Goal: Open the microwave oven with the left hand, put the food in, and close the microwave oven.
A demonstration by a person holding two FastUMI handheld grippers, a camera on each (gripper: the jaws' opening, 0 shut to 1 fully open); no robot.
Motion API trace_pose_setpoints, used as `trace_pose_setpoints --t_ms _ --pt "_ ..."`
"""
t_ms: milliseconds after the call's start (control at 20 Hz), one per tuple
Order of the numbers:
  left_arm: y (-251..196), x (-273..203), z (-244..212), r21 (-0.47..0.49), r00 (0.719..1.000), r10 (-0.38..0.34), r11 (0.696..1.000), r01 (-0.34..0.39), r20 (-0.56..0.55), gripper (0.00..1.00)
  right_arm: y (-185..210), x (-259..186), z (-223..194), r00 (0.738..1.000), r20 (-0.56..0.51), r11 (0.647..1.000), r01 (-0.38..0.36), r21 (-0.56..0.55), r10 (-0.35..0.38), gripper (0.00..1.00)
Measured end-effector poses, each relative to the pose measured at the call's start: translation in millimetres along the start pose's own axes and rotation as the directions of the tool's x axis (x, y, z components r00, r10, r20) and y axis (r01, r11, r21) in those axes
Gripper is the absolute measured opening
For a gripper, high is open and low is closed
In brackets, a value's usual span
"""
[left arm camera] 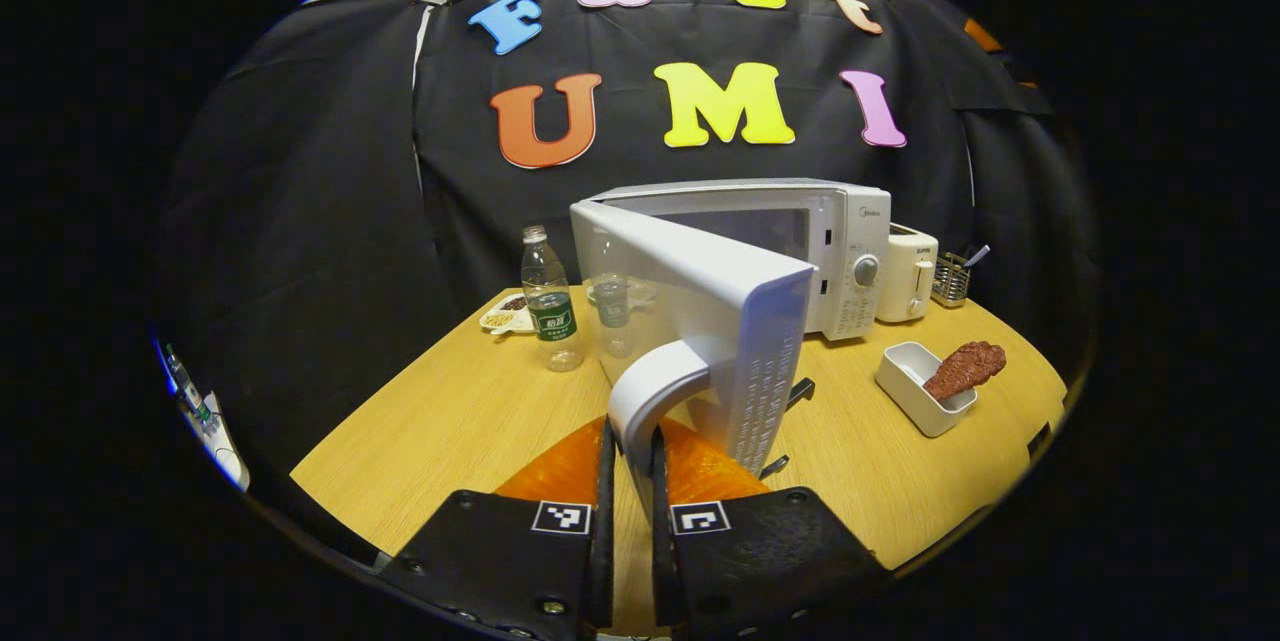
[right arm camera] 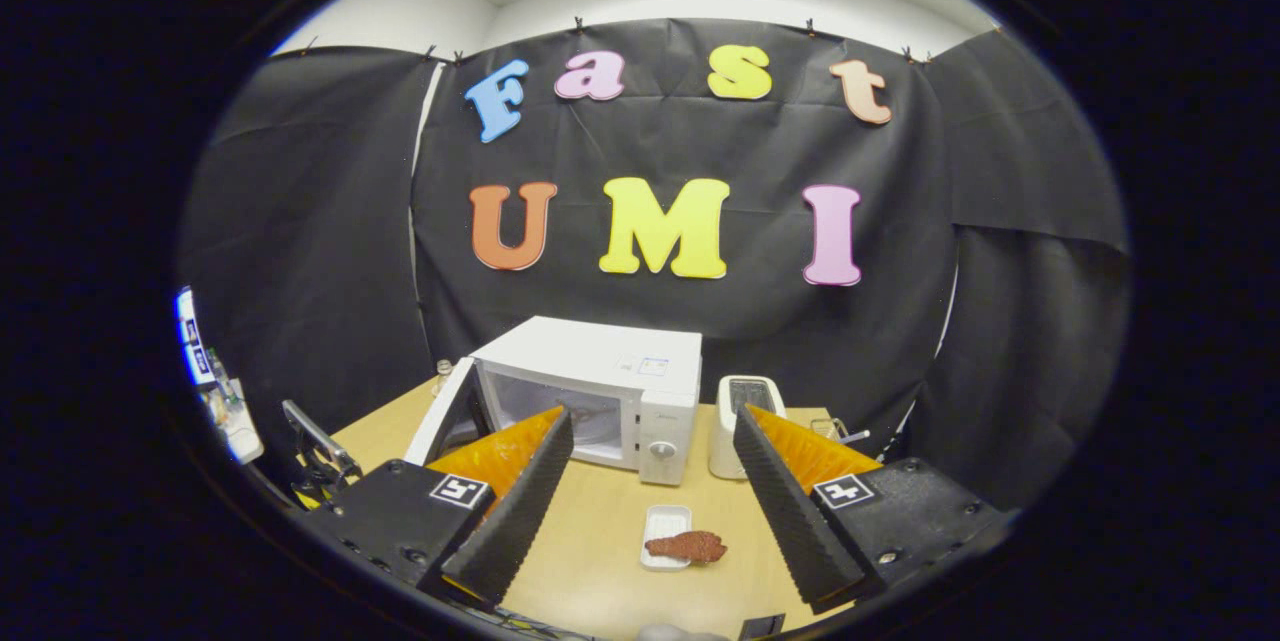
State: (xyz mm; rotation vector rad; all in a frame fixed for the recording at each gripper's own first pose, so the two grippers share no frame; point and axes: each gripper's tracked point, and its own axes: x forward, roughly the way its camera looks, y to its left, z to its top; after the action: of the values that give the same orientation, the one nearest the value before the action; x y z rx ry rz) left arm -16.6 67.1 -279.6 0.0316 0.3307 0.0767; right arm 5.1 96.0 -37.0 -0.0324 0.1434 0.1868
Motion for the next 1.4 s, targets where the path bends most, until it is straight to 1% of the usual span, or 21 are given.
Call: trace_pose_setpoints --t_ms 50,100,200,250,300,350,400,450,600,650,750,800,850,900,950,1050,1100,1150,1200,1250,1400 --pt "3.6 0.9 -1.0 0.002 1.0 -0.003 1.0 0.003 0.003 0.16 0.7 -1.8 -2.2 1.0 -0.007 1.0 0.001 -0.002 -0.001 1.0" --pt "6.2 1.2 0.3 0.003 1.0 -0.015 1.0 0.015 0.006 0.15 2.6 -3.6 -3.1 1.0 -0.007 1.0 0.0 -0.002 0.0 1.0" --pt "11.0 0.3 -0.7 -0.005 1.0 -0.021 1.0 0.021 0.0 0.27 3.5 -7.1 -2.5 1.0 -0.003 1.0 0.002 -0.005 -0.002 1.0" --pt "11.6 -0.7 -1.3 -0.005 1.0 -0.032 0.999 0.032 -0.001 0.29 4.1 -9.3 -2.0 1.0 -0.002 1.0 0.004 -0.008 -0.004 1.0" --pt "19.7 -0.2 0.3 0.002 1.0 -0.02 1.0 0.02 0.006 0.31 3.9 -10.4 -3.3 1.0 0.001 1.0 0.005 -0.01 -0.005 1.0" --pt "26.3 -1.7 -0.2 -0.002 1.0 -0.015 1.0 0.015 0.007 0.52 4.0 -12.0 -2.7 1.0 0.002 1.0 0.007 -0.011 -0.007 1.0" --pt "31.6 -2.2 -0.6 -0.012 1.0 -0.022 1.0 0.022 0.009 0.61 3.2 -12.2 -4.7 1.0 0.001 1.0 0.009 -0.011 -0.009 1.0" --pt "32.1 -8.9 0.3 -0.013 0.999 -0.03 0.999 0.031 0.011 0.79 3.5 -13.2 -5.9 1.0 -0.002 1.0 0.009 -0.008 -0.009 1.0" --pt "53.2 -19.0 2.8 0.051 0.999 -0.001 0.999 -0.001 0.044 0.8 4.9 -12.4 -12.7 1.0 -0.01 1.0 0.007 -0.001 -0.007 1.0" --pt "61.8 -22.4 3.2 0.061 0.999 0.013 0.998 -0.016 0.048 0.82 5.4 -11.6 -14.7 1.0 -0.013 1.0 0.007 0.002 -0.007 1.0" --pt "79.2 -28.4 0.6 0.067 0.998 0.047 0.996 -0.05 0.047 0.87 8.4 -10.3 -21.8 1.0 -0.026 1.0 -0.002 0.008 0.002 1.0" --pt "89.7 -30.6 -0.7 0.064 0.997 0.067 0.996 -0.069 0.041 0.88 9.2 -9.7 -25.6 1.0 -0.03 1.0 -0.004 0.009 0.005 1.0" --pt "100.2 -31.5 -2.2 0.048 0.996 0.083 0.995 -0.084 0.034 0.84 10.4 -7.9 -28.4 0.999 -0.035 1.0 -0.008 0.01 0.008 1.0" --pt "109.7 -33.1 -4.7 0.026 0.994 0.103 0.994 -0.103 0.022 0.94 13.2 -6.1 -30.8 0.999 -0.038 1.0 -0.013 0.012 0.014 1.0" --pt "119.8 -34.9 -7.0 0.02 0.992 0.127 0.992 -0.127 0.015 0.95 15.2 -5.5 -32.3 0.999 -0.039 1.0 -0.019 0.011 0.019 0.96" --pt "140.3 -40.8 -4.6 0.035 0.983 0.181 0.983 -0.181 0.02 0.95 17.3 -2.5 -36.2 0.999 -0.039 1.0 -0.026 0.003 0.026 0.96" --pt "148.0 -43.6 -3.2 0.035 0.981 0.192 0.981 -0.193 0.024 0.95 16.3 0.0 -42.3 0.999 -0.045 1.0 -0.028 0.001 0.028 1.0" --pt "154.5 -45.7 -1.4 0.039 0.978 0.207 0.977 -0.208 0.029 0.95 14.5 2.5 -47.2 0.998 -0.055 1.0 -0.027 0.004 0.027 0.96" --pt "163.4 -47.0 -1.7 0.044 0.974 0.226 0.973 -0.226 0.022 0.95 10.4 4.0 -53.4 0.998 -0.063 1.0 -0.025 0.008 0.025 1.0" --pt "170.7 -48.7 -5.4 0.043 0.97 0.241 0.969 -0.241 0.012 0.95 6.4 7.0 -59.6 0.997 -0.074 1.0 -0.021 0.014 0.022 1.0" --pt "174.2 -60.7 1.6 0.023 0.966 0.259 0.966 -0.259 0.013 0.95 -10.1 16.4 -87.8 0.995 -0.103 0.999 -0.013 0.05 0.018 1.0"
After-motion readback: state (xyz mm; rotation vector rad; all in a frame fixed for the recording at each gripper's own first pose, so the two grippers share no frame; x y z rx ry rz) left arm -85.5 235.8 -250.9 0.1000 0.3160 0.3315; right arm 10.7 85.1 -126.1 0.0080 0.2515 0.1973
